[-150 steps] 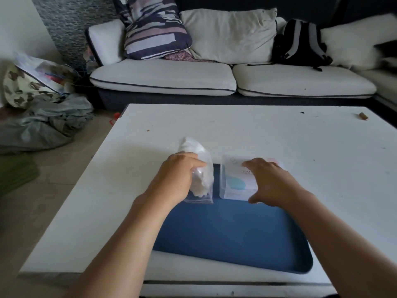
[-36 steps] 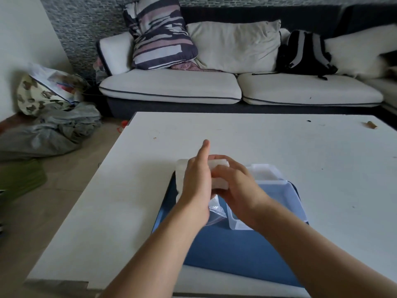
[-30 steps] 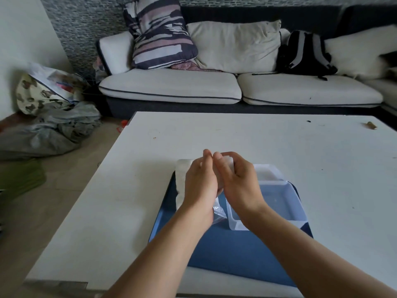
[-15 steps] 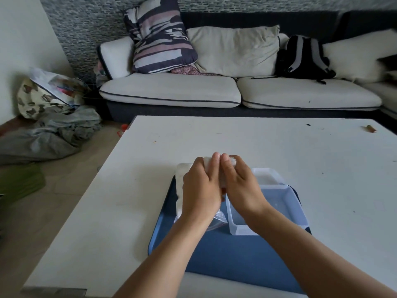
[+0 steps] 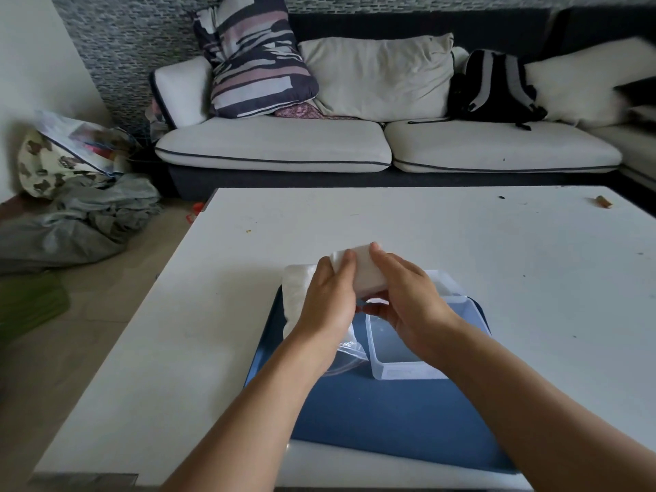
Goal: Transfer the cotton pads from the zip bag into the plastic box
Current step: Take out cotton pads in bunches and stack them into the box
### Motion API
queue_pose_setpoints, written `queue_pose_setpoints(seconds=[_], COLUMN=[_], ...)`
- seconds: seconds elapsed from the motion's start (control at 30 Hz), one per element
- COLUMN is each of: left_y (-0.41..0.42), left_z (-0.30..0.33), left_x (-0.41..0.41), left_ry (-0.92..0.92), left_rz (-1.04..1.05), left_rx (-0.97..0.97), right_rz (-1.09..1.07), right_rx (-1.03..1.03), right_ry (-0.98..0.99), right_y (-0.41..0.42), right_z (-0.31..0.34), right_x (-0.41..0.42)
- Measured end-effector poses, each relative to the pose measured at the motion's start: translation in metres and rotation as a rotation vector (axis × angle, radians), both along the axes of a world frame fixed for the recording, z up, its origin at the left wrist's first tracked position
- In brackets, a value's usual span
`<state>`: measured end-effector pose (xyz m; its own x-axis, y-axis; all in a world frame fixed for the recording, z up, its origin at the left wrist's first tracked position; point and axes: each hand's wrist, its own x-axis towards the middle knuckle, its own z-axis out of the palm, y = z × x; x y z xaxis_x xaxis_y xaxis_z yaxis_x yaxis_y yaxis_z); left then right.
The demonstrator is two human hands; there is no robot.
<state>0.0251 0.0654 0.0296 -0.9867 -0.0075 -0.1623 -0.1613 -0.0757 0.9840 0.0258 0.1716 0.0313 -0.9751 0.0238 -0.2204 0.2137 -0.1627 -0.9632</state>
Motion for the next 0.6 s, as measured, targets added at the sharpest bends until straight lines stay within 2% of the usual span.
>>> queue_pose_setpoints(seconds=[0.13, 0.23, 0.27, 0.33, 0.4, 0.43, 0.5, 0.6], left_y=[0.002, 0.005, 0.005, 0.005, 0.003, 0.002, 0.003, 0.008], left_z=[-0.004, -0.005, -0.006, -0.012, -0.021, -0.024, -0.029, -0.031], left_x=[-0.005, -0.007, -0.007, -0.008, -0.008, -0.007, -0.005, 0.0], left_ry=[0.013, 0.035, 0.067, 0.192, 0.335, 0.39, 0.458, 0.502], left_rz=[0.0, -0.074, -0.107, -0.173, -0.229, -0.263, -0.341, -0.475], left_rx=[-0.006, 0.008, -0.051, -0.344, -0.697, -0.815, -0.95, -1.03], right_rz=[0.117, 0.182, 0.164, 0.014, -0.163, -0.202, -0.185, -0.165], right_rx=[0.034, 0.163, 0.204, 0.35, 0.662, 0.841, 1.098, 1.249], right_ry=[0.012, 0.013, 0.003, -0.035, -0.092, -0.125, -0.19, -0.224], right_y=[0.02, 0.04, 0.047, 0.066, 0.092, 0.104, 0.12, 0.128], right_z=[0.004, 0.01, 0.013, 0.016, 0.009, 0.002, -0.013, -0.032], right_x=[0.0, 0.001, 0.0, -0.004, -0.011, -0.015, -0.019, -0.023])
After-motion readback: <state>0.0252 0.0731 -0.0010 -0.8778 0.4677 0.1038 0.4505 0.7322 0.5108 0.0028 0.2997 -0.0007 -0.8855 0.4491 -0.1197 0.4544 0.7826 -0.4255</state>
